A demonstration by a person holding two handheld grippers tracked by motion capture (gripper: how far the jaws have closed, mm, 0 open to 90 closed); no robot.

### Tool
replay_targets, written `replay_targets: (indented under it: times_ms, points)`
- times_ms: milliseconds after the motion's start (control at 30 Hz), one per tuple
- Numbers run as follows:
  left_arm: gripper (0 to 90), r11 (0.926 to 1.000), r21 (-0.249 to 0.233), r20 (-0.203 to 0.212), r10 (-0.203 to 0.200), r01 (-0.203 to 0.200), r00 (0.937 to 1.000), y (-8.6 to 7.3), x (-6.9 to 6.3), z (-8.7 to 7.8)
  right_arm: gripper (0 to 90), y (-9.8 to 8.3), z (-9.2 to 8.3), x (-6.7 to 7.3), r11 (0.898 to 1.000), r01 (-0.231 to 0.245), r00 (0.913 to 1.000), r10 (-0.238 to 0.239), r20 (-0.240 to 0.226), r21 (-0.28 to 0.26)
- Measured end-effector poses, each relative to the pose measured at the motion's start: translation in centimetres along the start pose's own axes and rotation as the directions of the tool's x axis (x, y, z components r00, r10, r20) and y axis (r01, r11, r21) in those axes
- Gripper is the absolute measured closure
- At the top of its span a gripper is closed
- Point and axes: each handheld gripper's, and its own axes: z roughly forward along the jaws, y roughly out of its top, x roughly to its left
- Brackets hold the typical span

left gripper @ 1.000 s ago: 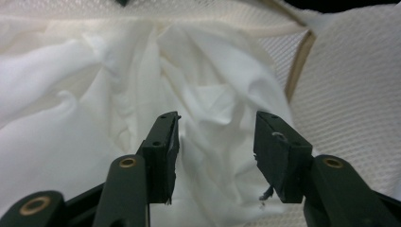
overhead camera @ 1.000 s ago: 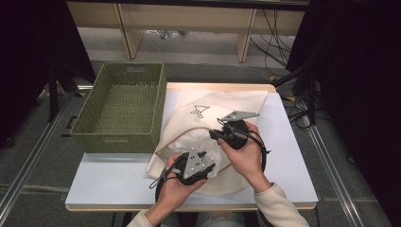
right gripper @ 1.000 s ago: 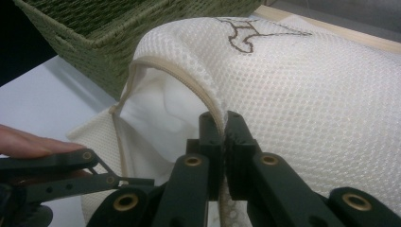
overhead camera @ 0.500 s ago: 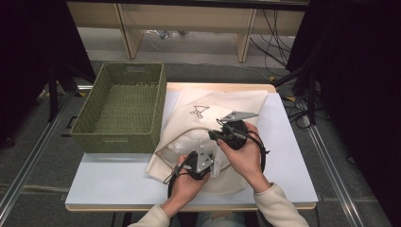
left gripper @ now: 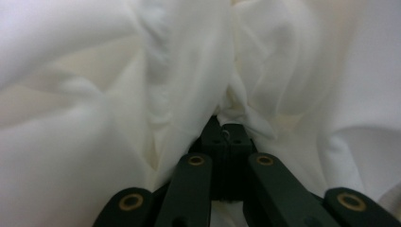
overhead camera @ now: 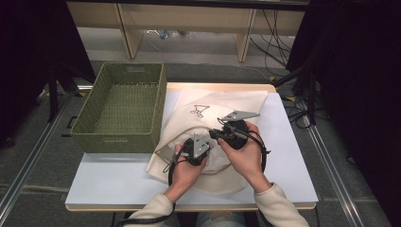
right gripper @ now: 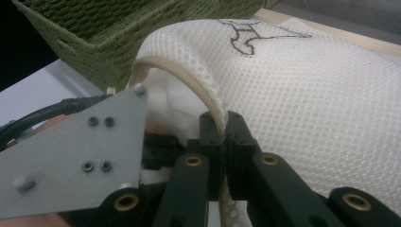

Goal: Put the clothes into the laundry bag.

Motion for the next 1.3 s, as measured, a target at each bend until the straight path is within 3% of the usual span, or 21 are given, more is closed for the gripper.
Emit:
replay_targets:
  times_ms: [33,167,267,367,400,467,500,600,633,667,767,800,867,900,933,1000,1033,1100,1167,1267,1300]
  points:
    - [89.1,1.0,-0.002,-0.005,-0.006,0.006,1.0,0.0,0.0,0.2,87.9,0.0,-0.1,-0.1,1.0,0.005,1.0,-0.005,0.001,0.004]
    - [89.0,0.9994,0.009,-0.022,0.034,-0.034,0.9992,-0.2,0.3,0.6,87.9,0.0,-0.2,-0.2,1.0,-0.005,1.0,0.005,0.006,0.006]
    - [85.8,0.9996,0.005,0.015,0.029,-0.029,0.9995,-0.4,-0.3,0.1,87.9,0.1,-0.3,-0.4,1.0,0.017,0.9997,-0.017,0.015,0.0]
    - [72.8,0.9997,0.006,0.053,0.024,-0.025,0.9983,-0.5,-0.4,-1.0,87.9,0.1,-0.3,-0.4,1.0,0.023,0.9996,-0.023,0.014,-0.004]
    - [67.8,0.9993,0.007,0.059,0.035,-0.036,0.9977,-0.5,-0.5,-1.5,87.9,0.1,-0.4,-0.2,1.0,0.0,0.9998,0.0,0.018,0.001]
    - [59.1,0.9998,0.005,0.083,0.02,-0.02,0.9963,-0.6,-0.7,-2.7,87.8,0.1,-0.3,-0.4,1.0,0.028,0.9995,-0.028,0.015,-0.005]
    - [54.6,0.9999,0.003,0.091,0.011,-0.012,0.9958,-0.6,-0.9,-3.1,87.9,0.1,-0.3,-0.2,1.0,0.003,0.9998,-0.003,0.017,0.0]
    - [45.6,0.9999,0.013,0.121,0.0,-0.002,0.9926,-0.5,-0.9,-4.7,87.9,0.1,-0.3,-0.3,1.0,0.028,0.9996,-0.028,0.01,-0.002]
    - [42.5,0.9998,0.02,0.125,0.002,-0.005,0.9921,-0.5,-0.9,-5.2,87.8,0.1,-0.3,-0.3,1.0,0.027,0.9996,-0.027,0.011,-0.002]
    - [39.5,0.9996,0.021,0.131,-0.02,0.018,0.9912,-0.4,-1.0,-5.6,87.8,0.1,-0.4,-0.1,1.0,0.003,0.9998,-0.003,0.021,0.002]
    - [34.0,0.9997,0.008,0.158,-0.025,0.024,0.9872,-0.1,-1.5,-6.7,87.8,0.1,-0.4,0.0,1.0,-0.004,0.9998,0.003,0.022,0.006]
    - [32.7,0.9997,0.002,0.172,-0.023,0.023,0.9848,0.1,-1.8,-6.8,87.7,0.2,-0.4,-0.2,1.0,0.024,0.9994,-0.024,0.026,-0.002]
    - [31.4,0.9998,-0.002,0.188,-0.018,0.019,0.9819,0.4,-2.4,-7.1,87.7,0.2,-0.4,-0.2,1.0,0.028,0.9994,-0.028,0.023,-0.001]
    - [30.8,0.9999,-0.014,0.194,0.007,-0.004,0.981,0.6,-2.7,-7.1,87.7,0.1,-0.5,0.0,1.0,-0.002,0.9998,0.002,0.02,0.01]
    - [30.5,0.9999,-0.011,0.195,0.006,-0.004,0.9807,0.7,-3.1,-7.0,87.7,0.1,-0.4,-0.1,1.0,0.008,0.9999,-0.008,0.014,0.007]
    - [32.6,0.999,-0.009,0.197,0.044,-0.043,0.9794,0.6,-3.6,-6.5,87.6,0.2,-0.5,-0.1,1.0,0.014,0.9998,-0.014,0.017,0.005]
    - [37.2,0.9986,-0.002,0.196,0.051,-0.052,0.9792,0.4,-3.9,-6.0,87.7,0.2,-0.5,0.0,1.0,-0.005,0.9999,0.005,0.013,0.009]
    - [50.2,0.9974,0.013,0.182,0.067,-0.071,0.9809,-0.2,-4.2,-4.9,87.7,0.2,-0.4,-0.2,1.0,0.031,0.9995,-0.031,0.009,-0.002]
    - [63.2,0.9969,0.041,0.186,0.059,-0.067,0.9807,-0.7,-4.2,-3.7,87.6,0.2,-0.4,-0.2,1.0,0.031,0.9995,-0.031,0.008,-0.002]
    - [77.0,0.9972,0.051,0.147,0.047,-0.055,0.9881,-1.1,-3.7,-2.2,87.7,0.1,-0.5,0.0,1.0,-0.013,0.9999,0.013,0.006,0.013]
    - [81.3,0.999,0.038,0.128,0.019,-0.024,0.9916,-1.1,-3.6,-1.9,87.7,0.1,-0.5,-0.1,1.0,0.004,1.0,-0.004,0.008,0.009]
